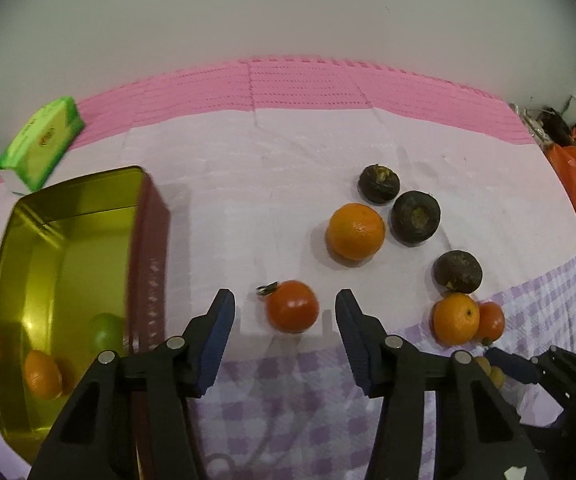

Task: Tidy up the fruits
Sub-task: 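Grasp red tomato with left tool, then carry red tomato into tray and release with left tool while right tool grasps kiwi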

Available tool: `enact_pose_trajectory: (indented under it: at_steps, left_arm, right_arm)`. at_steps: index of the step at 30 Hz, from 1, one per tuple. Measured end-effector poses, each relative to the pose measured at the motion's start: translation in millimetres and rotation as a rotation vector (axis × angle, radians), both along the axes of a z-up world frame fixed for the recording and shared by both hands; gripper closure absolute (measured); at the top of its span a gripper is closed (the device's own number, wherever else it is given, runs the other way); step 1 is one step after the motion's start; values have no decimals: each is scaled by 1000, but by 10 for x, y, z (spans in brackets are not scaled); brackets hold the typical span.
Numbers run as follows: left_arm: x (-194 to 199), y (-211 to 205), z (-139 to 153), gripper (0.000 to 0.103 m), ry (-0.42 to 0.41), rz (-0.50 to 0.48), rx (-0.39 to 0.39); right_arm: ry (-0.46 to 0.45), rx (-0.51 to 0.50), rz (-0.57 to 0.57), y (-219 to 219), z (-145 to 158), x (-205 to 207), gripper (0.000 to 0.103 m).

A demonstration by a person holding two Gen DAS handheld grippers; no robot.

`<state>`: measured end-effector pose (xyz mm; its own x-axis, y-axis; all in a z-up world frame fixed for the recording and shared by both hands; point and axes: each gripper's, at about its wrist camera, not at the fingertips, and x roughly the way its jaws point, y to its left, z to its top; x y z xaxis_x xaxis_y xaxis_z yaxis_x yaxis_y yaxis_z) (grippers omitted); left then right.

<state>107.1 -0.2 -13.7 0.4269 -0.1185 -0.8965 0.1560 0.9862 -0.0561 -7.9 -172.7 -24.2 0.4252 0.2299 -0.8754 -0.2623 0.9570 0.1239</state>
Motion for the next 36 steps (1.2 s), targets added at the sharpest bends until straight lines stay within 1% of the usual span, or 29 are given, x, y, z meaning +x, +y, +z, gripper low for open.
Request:
enact_pose_trajectory:
  at_steps: [2,4,8,10,13,19,24,29,32,36]
  left_arm:
    - [56,-23,-50,56,13,5,-2]
    - [115,-26,-104,62,29,13,-10]
    - [171,-29,-206,68,61,16,-26]
    - [177,-31,-235,74,62,13,-23]
    - [142,-30,-251,75,56,12,-26]
    - [74,-37,-224,75,46,7,0]
    - [-14,10,-101,75,45,4,-23]
    - [-154,81,139,75,7,2,-48]
    - [-223,189,303,75,-20,13,-58]
    - [-294,395,447,75,-40,34,-49]
  right_arm:
    - [-2,-1,1,-33,2,-23,66]
    - [-2,4,-1,-34,-1,-14,66]
    - [-1,4,0,-24,3,-4,66]
    - [-1,5,0,-14,3,0,66]
    - [0,6,0,-14,7,9,66]
    - [-2,8,-3,-16,3,3,66]
    - [-7,-2,-1,-11,-4,-2,66]
    - [-9,-15,-1,8,-7,-6,66]
    - [-12,-25,-2,24,-12,-13,66]
    - [-13,-31,-2,31,-19,-14,66]
